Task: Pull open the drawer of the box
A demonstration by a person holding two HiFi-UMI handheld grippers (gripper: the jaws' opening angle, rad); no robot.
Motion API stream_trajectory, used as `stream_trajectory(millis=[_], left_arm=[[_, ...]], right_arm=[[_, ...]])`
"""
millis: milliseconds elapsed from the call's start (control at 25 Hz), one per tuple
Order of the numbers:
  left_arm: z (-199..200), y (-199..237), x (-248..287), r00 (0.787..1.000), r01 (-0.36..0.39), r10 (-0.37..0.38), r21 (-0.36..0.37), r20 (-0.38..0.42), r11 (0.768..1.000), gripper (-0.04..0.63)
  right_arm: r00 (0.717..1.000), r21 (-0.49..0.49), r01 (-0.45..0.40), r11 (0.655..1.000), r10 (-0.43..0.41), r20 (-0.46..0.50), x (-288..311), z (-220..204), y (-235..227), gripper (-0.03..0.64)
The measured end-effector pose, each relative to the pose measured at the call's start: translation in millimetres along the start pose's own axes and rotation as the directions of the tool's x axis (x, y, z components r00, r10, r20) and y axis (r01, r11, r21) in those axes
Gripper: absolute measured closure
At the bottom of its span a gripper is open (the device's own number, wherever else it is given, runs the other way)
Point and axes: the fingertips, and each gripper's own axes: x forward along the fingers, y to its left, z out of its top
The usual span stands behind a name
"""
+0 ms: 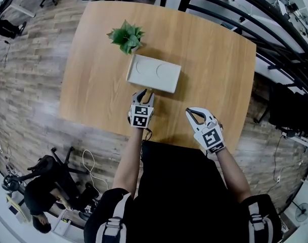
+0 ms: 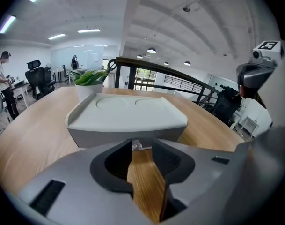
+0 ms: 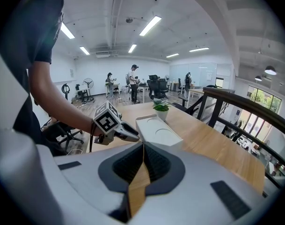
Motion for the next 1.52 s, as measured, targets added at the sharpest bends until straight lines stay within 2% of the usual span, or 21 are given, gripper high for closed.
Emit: stream_trajectory(millis=[480,800,920,1520], left_arm=[[-12,10,21,0.999,0.016,-0.018,-0.040,-0.040,0.999,0.462],[-15,11,27,0.999,0.020,-0.024,-0.095,-0.045,0.995,0.463],[-15,10,29,0.999,0.021,-0.026,-0.108,-0.043,0.994,0.491],[-17,10,29,0.998,0.038,-0.044,-0.128,-0.045,0.991,0.514]], right_arm=[[1.000,0.025,0.021,0.999,-0.021,-0.014,3,-4,-2,0.592],[0.999,0.029,0.034,0.999,-0.034,-0.019,2,-6,-4,0.592],[0.999,0.032,0.040,0.999,-0.039,-0.022,1,-8,-5,0.592],[1.000,0.040,0.030,0.999,-0.029,-0.012,5,-5,0,0.592]])
